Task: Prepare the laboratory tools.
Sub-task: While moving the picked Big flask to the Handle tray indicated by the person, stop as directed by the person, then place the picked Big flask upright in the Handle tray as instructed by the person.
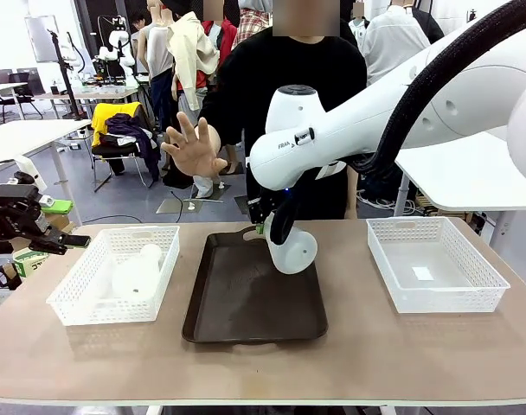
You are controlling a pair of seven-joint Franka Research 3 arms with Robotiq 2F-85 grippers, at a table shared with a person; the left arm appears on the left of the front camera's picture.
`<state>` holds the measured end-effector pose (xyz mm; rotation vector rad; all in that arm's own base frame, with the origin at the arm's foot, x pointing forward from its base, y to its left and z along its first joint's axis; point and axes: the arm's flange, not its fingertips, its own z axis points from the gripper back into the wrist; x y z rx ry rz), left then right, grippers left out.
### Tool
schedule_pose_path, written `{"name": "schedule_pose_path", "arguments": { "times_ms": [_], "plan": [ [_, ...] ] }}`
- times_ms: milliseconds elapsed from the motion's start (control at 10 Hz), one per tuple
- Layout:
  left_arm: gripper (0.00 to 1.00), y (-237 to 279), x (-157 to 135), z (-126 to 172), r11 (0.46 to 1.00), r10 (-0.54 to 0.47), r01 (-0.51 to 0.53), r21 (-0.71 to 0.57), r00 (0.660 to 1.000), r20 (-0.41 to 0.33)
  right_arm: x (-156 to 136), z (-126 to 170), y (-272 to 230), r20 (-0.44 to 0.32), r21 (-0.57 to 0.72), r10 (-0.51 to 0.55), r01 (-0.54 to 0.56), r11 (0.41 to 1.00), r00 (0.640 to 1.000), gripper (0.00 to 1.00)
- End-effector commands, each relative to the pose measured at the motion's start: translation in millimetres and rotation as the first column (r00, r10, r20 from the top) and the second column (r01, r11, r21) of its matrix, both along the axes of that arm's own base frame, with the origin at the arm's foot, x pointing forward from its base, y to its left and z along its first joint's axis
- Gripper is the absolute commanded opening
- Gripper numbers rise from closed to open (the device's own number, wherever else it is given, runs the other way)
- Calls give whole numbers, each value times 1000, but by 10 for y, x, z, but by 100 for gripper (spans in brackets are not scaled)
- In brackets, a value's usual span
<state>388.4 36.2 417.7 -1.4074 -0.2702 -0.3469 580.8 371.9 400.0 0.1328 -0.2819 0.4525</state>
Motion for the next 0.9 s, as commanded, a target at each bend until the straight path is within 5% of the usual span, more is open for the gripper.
{"name": "schedule_pose_path", "arguments": {
  "times_ms": [0,800],
  "plan": [
    [100,13,-7,25,1000,0,1,-13,1000,12,3,7,-17,4,-13,0,0,1000,1000,0],
    [100,13,-7,25,1000,0,1,-13,1000,12,3,7,-17,4,-13,0,0,1000,1000,0]
  ]
}}
